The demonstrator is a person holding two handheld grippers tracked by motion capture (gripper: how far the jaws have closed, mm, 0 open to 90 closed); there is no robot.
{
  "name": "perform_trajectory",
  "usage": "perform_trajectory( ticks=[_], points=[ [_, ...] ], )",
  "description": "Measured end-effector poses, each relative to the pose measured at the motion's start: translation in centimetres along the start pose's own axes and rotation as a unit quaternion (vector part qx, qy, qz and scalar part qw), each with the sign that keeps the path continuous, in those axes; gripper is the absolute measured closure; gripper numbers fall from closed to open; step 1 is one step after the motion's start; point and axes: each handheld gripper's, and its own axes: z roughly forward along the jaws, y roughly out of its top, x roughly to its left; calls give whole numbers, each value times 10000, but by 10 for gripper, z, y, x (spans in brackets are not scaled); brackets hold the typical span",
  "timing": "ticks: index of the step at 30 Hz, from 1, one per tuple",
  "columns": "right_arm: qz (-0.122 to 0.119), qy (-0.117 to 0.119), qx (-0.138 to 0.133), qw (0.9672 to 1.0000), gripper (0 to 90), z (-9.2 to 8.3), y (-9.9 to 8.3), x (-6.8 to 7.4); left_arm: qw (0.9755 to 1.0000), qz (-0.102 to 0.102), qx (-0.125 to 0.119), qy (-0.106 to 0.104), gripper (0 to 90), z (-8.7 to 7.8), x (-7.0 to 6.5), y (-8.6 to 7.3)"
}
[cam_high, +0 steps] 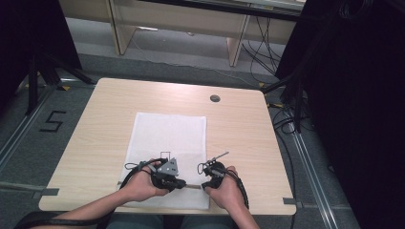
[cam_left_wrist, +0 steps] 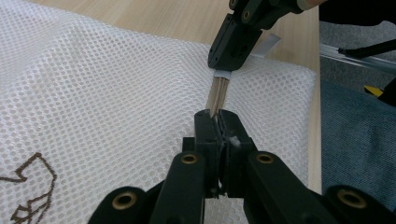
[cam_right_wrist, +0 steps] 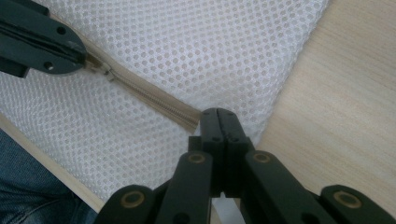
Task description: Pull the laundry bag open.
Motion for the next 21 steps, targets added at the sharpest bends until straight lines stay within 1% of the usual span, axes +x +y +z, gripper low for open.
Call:
perform_trajectory(
  ticks=[1,2,5,6,7,11,12,13,15,16,17,21],
  points=[
    [-27,2,-4,10000,900,0,0,0,10000,-57,-25,-10,871,0,0,-1],
    [-82,14,-18,10000,900,0,0,-1,10000,-47,-10,-1,871,0,-1,0],
    [-139,-12,7,9999,900,0,1,-1,10000,-5,27,11,871,-1,-1,0],
    [-137,-13,9,9999,900,0,1,-1,10000,-12,4,-4,872,0,-1,0],
    [-84,11,-18,10000,900,0,0,-1,10000,-9,18,14,871,-1,-1,0],
    [-86,11,-22,10000,900,0,0,-1,10000,-44,-22,-7,871,-1,-1,0],
    [-80,19,-17,10000,900,0,0,-1,10000,-28,-2,9,872,-1,-1,0],
    [-21,-8,44,10000,900,-1,0,0,10000,14,4,8,871,-2,-1,0],
    [-37,-4,35,10000,900,-1,0,0,10000,-24,-22,0,872,-2,-1,-1],
    [-22,-7,42,10000,900,-1,0,0,10000,-22,-1,29,872,-4,0,-1],
    [22,21,-5,10000,900,0,0,0,10000,-67,-25,27,872,-5,0,-3],
    [3,5,8,10000,900,0,0,0,10000,-83,-29,-2,872,-6,1,-4]
  ],
)
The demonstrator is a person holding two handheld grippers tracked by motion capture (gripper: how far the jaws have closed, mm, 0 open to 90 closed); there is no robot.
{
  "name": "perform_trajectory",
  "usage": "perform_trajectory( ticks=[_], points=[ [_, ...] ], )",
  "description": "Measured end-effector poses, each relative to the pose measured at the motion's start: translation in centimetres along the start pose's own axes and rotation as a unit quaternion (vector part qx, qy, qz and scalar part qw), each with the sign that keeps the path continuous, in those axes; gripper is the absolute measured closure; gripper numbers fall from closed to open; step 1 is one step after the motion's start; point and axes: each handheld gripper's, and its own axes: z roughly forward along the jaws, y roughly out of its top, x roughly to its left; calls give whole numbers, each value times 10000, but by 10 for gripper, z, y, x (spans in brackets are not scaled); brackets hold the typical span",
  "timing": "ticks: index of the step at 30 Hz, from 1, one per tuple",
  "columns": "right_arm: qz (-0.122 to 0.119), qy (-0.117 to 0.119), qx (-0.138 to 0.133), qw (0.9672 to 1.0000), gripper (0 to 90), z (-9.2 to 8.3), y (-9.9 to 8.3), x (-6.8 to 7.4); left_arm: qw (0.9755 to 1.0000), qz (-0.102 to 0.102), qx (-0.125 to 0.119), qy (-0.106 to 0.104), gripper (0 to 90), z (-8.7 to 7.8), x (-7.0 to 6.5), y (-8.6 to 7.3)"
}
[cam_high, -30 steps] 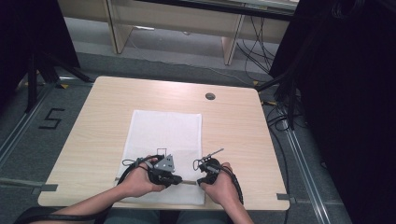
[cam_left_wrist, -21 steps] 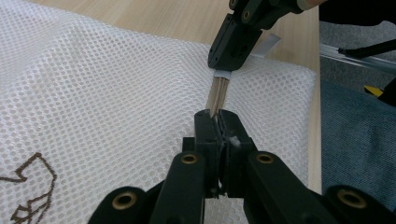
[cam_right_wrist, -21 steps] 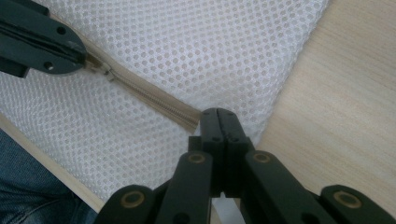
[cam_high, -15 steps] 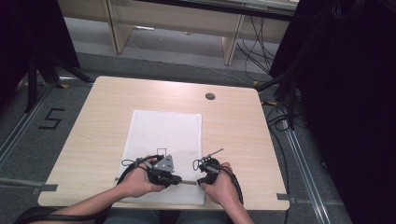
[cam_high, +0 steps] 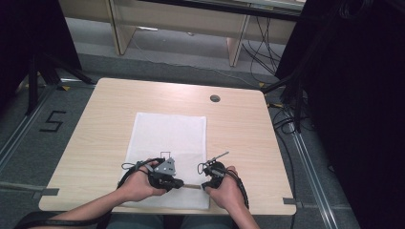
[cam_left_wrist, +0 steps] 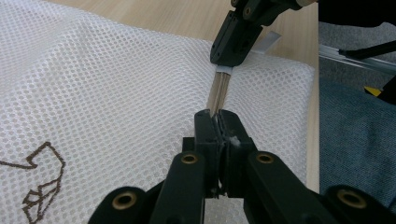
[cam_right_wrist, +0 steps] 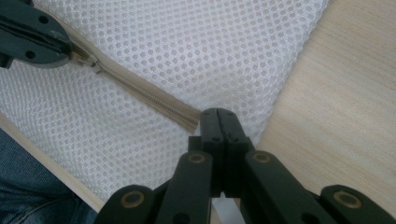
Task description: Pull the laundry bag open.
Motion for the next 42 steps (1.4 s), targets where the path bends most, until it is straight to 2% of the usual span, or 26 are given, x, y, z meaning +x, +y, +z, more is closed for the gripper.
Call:
perform_trajectory(
  ticks=[5,7,8,11,16,18,20,23,25,26,29,30,31,33,34,35,36,37,41,42],
  points=[
    [10,-1,23,10000,900,0,0,0,10000,58,34,31,871,-1,0,0],
    [-11,-2,45,10000,900,-1,0,0,10000,-3,5,20,871,-2,0,-1],
    [-7,-2,41,10000,900,-1,0,0,10000,83,32,24,871,-2,1,-1],
    [-49,-42,30,10000,900,0,0,-1,10000,-47,-11,6,872,-3,1,-2],
    [-22,-5,40,10000,900,0,0,-1,10000,-44,-19,5,871,-3,1,-2],
    [-53,-31,24,10000,900,1,0,-1,10000,22,-14,6,872,-5,2,-2],
    [-44,-42,35,10000,900,0,1,-1,10000,-65,-26,22,872,-6,2,-2],
    [-57,-39,25,10000,900,1,0,-1,10000,13,-13,26,872,-7,3,-3],
    [-42,-43,31,10000,900,0,0,-1,10000,-62,-26,21,872,-8,3,-4],
    [12,-62,51,10000,900,0,0,0,10000,-55,-29,23,871,-9,2,-4],
    [-20,-11,39,10000,900,0,0,-1,10000,-50,-21,40,871,-9,2,-4],
    [-31,-13,36,10000,900,1,0,-1,10000,77,8,54,871,-11,4,-4],
    [-39,-46,27,10000,900,0,0,-1,10000,-74,-27,51,872,-11,3,-5],
    [-114,-16,-26,9999,900,1,0,-2,10000,47,-1,58,872,-12,5,-5],
    [-105,-22,-17,9999,900,0,0,-1,10000,-71,-24,51,872,-12,4,-6],
    [-22,-45,47,10000,900,0,0,-1,10000,-71,-24,51,872,-12,4,-6],
    [-16,-6,40,10000,900,0,0,-1,10000,0,-20,46,871,-13,4,-5],
    [-24,-12,44,10000,900,0,0,-1,9999,-82,-33,57,872,-12,3,-6],
    [8,5,38,10000,900,-1,0,0,10000,32,-21,38,872,-13,4,-5],
    [9,7,42,10000,900,-1,0,0,10000,-8,-40,32,872,-13,4,-6]
  ],
)
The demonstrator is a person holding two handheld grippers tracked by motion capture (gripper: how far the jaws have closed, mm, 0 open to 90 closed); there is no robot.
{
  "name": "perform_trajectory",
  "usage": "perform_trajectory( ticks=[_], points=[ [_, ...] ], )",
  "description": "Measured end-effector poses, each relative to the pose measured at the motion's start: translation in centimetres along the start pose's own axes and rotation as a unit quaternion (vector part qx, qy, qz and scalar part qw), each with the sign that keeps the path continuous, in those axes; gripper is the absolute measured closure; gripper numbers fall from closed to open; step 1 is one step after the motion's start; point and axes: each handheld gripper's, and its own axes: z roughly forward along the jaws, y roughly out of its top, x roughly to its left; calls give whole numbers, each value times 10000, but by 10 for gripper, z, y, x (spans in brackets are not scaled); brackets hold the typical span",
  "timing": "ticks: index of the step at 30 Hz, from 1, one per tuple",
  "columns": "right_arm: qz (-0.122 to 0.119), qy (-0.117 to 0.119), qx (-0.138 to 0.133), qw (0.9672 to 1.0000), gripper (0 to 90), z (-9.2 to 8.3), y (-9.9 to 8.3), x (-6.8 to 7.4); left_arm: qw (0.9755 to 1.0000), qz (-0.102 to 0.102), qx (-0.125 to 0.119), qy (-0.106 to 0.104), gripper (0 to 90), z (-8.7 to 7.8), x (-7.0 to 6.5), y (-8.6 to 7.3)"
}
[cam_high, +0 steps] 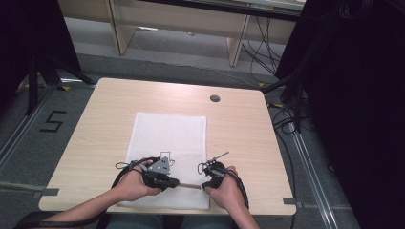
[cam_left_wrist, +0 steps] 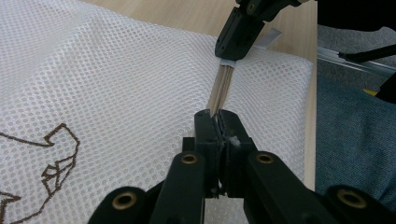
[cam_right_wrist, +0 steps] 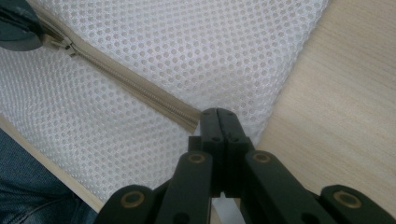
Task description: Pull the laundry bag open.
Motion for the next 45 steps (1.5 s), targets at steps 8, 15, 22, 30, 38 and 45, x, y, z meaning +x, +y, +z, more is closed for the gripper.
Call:
perform_trajectory(
  ticks=[8,15,22,30,38,45],
  points=[
    [-55,-55,-6,10000,900,1,0,-1,10000,-71,25,65,871,-3,1,-2],
    [2,-13,-17,10000,900,0,0,0,9999,-82,35,71,871,-5,1,-4],
    [-11,-7,3,10000,900,0,0,0,10000,-31,42,78,871,-6,2,-4],
    [-42,-35,-15,10000,900,1,0,-1,10000,-36,22,86,871,-10,5,-7],
    [-43,-52,-11,10000,900,1,0,-1,9999,-119,-1,65,871,-11,4,-8],
    [-30,-16,-2,10000,900,1,0,-1,10000,-46,-12,54,872,-12,6,-8]
  ],
)
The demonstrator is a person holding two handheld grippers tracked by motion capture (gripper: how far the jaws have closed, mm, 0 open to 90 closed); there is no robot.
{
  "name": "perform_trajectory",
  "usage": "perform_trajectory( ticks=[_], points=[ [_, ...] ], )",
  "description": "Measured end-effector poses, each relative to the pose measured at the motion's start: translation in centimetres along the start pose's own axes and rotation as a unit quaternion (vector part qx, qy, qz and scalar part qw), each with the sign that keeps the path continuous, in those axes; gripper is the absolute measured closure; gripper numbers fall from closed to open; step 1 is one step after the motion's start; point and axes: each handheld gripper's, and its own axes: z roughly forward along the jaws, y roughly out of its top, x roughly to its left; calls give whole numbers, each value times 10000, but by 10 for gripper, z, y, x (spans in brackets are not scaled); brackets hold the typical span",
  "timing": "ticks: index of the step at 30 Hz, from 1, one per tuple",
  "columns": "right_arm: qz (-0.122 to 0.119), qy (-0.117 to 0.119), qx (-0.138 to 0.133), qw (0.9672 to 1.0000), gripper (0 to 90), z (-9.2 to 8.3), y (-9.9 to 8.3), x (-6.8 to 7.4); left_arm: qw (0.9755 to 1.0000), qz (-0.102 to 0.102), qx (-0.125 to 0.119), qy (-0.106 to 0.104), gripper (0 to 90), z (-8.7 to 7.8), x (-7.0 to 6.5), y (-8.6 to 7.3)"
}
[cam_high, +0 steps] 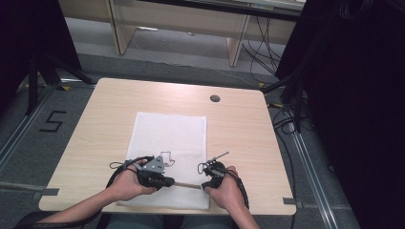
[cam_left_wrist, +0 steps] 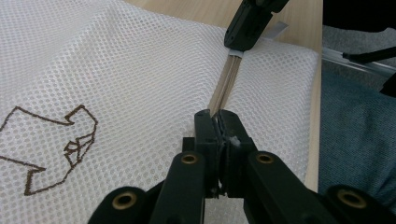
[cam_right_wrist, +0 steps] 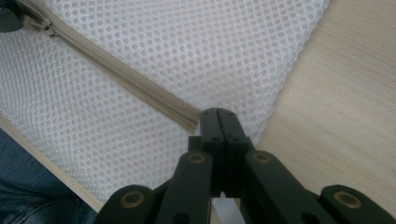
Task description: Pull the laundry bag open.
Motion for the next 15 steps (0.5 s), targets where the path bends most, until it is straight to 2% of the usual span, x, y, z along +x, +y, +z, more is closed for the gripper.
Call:
perform_trajectory(
  ticks=[2,4,5,8,9,13,15],
  points=[
    [6,1,2,10000,900,0,0,0,10000,9,24,39,872,0,0,0],
    [-25,-42,0,10000,900,0,0,0,10000,1,-8,-6,871,0,0,0],
    [-25,-40,-1,10000,900,0,0,0,9999,-107,-3,19,872,0,-1,-1],
    [-22,-41,-2,10000,900,0,0,0,10000,-53,16,43,871,-2,0,-2],
    [-23,-40,0,10000,900,0,0,0,9999,-113,-3,41,871,-3,0,-3],
    [-62,-13,-48,10000,900,0,0,-1,10000,-65,-5,40,872,-4,2,-3],
    [2,-16,-6,10000,900,0,0,0,9999,-108,15,63,871,-4,1,-3]
  ],
)
